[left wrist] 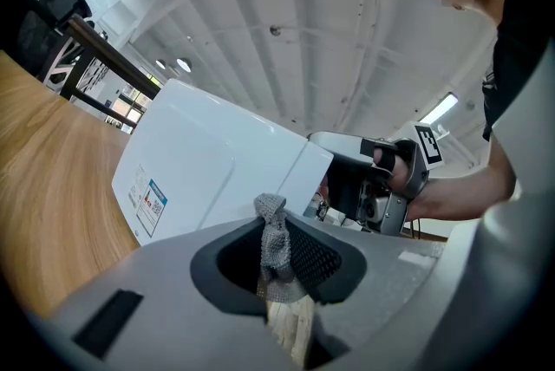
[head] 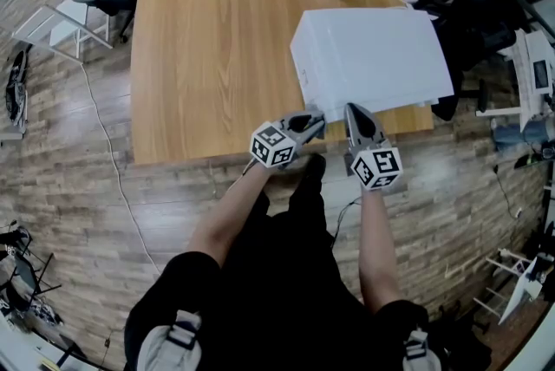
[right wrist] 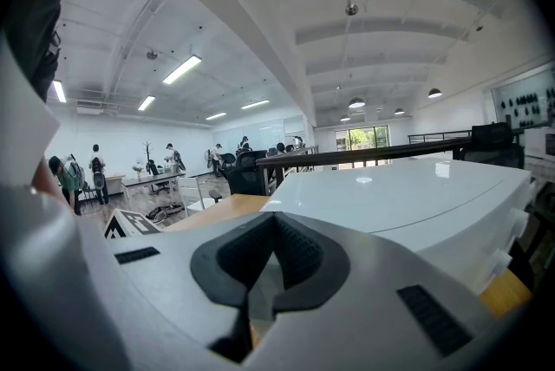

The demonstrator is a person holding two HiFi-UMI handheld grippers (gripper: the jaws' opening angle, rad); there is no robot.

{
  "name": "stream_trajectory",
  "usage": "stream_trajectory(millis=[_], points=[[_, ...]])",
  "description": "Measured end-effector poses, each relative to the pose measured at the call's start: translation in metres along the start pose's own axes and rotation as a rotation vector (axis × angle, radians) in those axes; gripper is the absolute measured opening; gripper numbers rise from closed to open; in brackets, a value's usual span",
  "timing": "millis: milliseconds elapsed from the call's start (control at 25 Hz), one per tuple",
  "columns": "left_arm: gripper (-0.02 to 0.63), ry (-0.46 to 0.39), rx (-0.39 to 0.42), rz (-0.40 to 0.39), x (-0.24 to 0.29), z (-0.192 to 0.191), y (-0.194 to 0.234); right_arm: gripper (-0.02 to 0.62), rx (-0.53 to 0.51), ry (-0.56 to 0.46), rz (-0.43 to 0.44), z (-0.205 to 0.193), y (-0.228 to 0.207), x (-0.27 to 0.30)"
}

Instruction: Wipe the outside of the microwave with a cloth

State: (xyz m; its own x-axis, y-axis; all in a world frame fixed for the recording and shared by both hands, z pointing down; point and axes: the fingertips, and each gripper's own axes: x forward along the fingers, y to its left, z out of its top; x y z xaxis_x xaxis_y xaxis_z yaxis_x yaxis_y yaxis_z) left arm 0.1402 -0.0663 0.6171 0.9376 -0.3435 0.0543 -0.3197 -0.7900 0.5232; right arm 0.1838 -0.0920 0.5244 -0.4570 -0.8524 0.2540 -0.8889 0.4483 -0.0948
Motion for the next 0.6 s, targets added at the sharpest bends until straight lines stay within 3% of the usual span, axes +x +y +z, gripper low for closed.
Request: stream_trajectory(millis=[600], points=[[0.06, 0.132, -0.033, 0.014, 0.003, -0.059, 0.014, -0.004, -0.005, -0.004, 0.014, -0.003, -0.001, 0.0]])
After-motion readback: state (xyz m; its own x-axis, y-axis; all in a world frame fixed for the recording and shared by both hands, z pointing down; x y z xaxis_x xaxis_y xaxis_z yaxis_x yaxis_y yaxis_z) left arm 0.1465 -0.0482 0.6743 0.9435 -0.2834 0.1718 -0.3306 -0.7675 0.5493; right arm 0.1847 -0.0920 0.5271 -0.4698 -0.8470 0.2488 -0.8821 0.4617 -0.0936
